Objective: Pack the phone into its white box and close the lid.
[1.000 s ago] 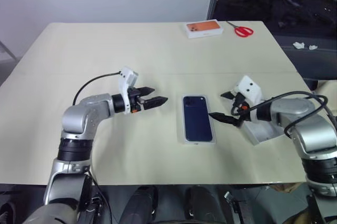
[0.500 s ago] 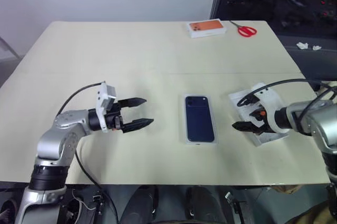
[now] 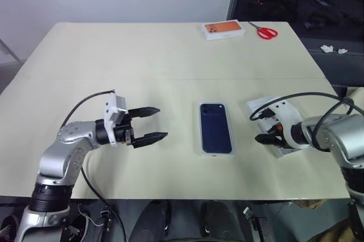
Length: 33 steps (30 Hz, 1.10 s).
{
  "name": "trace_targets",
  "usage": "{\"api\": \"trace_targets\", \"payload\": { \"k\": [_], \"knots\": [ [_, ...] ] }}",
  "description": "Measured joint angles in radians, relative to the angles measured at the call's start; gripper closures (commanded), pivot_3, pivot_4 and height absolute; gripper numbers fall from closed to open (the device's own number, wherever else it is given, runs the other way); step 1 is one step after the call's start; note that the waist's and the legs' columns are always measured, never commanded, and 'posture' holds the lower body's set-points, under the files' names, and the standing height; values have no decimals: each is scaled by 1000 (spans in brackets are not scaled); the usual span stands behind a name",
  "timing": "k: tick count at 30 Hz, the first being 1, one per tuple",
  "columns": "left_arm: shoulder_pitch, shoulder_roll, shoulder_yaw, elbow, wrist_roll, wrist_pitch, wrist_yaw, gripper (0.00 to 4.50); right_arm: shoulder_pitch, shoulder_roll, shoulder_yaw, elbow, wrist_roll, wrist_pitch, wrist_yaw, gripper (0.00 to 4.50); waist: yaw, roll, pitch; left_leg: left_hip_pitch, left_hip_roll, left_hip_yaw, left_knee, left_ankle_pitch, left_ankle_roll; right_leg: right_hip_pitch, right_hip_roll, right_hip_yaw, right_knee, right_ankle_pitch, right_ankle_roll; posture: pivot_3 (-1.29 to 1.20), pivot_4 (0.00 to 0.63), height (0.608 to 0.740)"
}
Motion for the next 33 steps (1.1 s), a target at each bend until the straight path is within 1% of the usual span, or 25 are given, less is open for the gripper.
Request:
{"api": "trace_targets", "payload": {
  "k": [2, 8, 11, 12, 14, 16, 17, 18, 21, 23, 25, 26, 27, 29, 31, 33],
  "knots": [
    [-3, 0, -5, 0, -1, 0, 8, 0, 3, 3, -5, 0, -2, 0, -17, 4455, 0, 0, 0, 0, 0, 0, 0, 0, 0, 0, 0, 0, 0, 0, 0, 0, 150, 740],
    [-28, 0, -7, 0, -4, 0, 24, 0, 5, 34, -23, 2, 1, 1, -52, 4455, -4, 0, 0, 0, 0, 0, 0, 0, 0, 1, 1, 0, 0, 0, 0, 0, 150, 740],
    [-29, 0, -7, 0, -5, 0, 32, 0, -21, 126, -70, 37, 3, 1, -78, 4455, -14, -1, 0, 1, 1, 0, 0, 0, 0, 0, 1, 0, 1, 0, 0, 0, 150, 740],
    [-30, 1, -5, 1, -6, 1, 35, 0, -46, 174, -101, 61, 9, 1, -92, 4455, -20, -1, 0, 1, 1, 0, 0, 0, 0, 0, 2, 0, 2, 0, 0, 0, 150, 740],
    [-37, -1, -3, 3, -13, 4, 43, 0, -112, 259, -174, 96, 27, 1, -107, 4455, -26, 0, 0, 1, 1, 0, 0, 0, -1, -1, 3, 2, 2, 0, 0, 0, 150, 740],
    [-44, -3, 8, 4, -30, 4, 57, 0, -204, 355, -292, 145, 79, 1, -132, 4455, -26, 1, 1, 1, 1, 0, -1, 1, -1, -2, 3, 1, 3, 0, 0, 0, 150, 740],
    [-48, -3, 11, 5, -33, 5, 61, 0, -232, 380, -330, 159, 101, 1, -142, 4455, -25, 1, 1, 1, 1, 0, -1, 1, -1, -2, 4, 1, 3, 0, 0, 0, 150, 740],
    [-50, -3, 24, 9, -43, 7, 64, 0, -271, 423, -399, 193, 144, 1, -158, 4455, -23, 1, 1, 0, 1, 0, -1, 1, -1, -2, 4, 1, 3, 0, 0, 0, 150, 740],
    [-57, 7, 44, 23, -50, 10, 70, 0, -337, 505, -524, 275, 316, 1, -215, 4455, -22, 1, 1, 0, 1, 0, 0, 1, -1, -1, 3, 1, 3, 0, 0, 0, 150, 740],
    [-61, 7, 48, 28, -66, 11, 74, 0, -374, 558, -600, 350, 501, 1, -304, 4455, -24, 1, 1, 0, 1, 0, 0, 1, -1, -1, 3, 1, 3, 0, 0, 0, 150, 740],
    [-61, 7, 66, 30, -78, 12, 79, 0, -380, 597, -637, 417, 710, 0, -417, 4455, -25, 1, 1, 0, 1, 0, -1, 1, -1, -2, 3, 1, 3, 0, 0, 0, 150, 740],
    [-61, 7, 74, 31, -82, 12, 80, 0, -375, 616, -641, 426, 773, 0, -448, 4455, -26, 1, 1, 0, 1, 0, -1, 1, -1, -2, 3, 2, 3, 0, 0, 0, 150, 740],
    [-66, 7, 79, 31, -86, 12, 81, 0, -359, 644, -638, 432, 871, 0, -506, 4455, -27, 2, 1, 0, 1, 0, -1, 1, -1, -2, 3, 2, 3, 0, 0, 0, 150, 740],
    [-69, 9, 84, 31, -89, 9, 83, 0, -300, 684, -612, 426, 1026, -7, -596, 4455, -28, 2, 1, 0, 1, 0, -1, 1, -1, -2, 3, 1, 3, 0, 0, 0, 150, 740],
    [-68, 12, 93, 32, -89, 9, 89, 0, -166, 708, -513, 415, 1215, -63, -708, 4455, -27, 2, 1, 0, 1, 0, -1, 1, -1, -2, 3, 1, 3, 0, 0, 0, 150, 740],
    [-67, 13, 105, 31, -90, 9, 95, 0, -67, 708, -409, 415, 1356, -129, -801, 4455, -28, 3, 2, -1, 1, 1, 0, 1, -1, -2, 2, 2, 4, 0, 0, 0, 150, 740]
  ]
}}
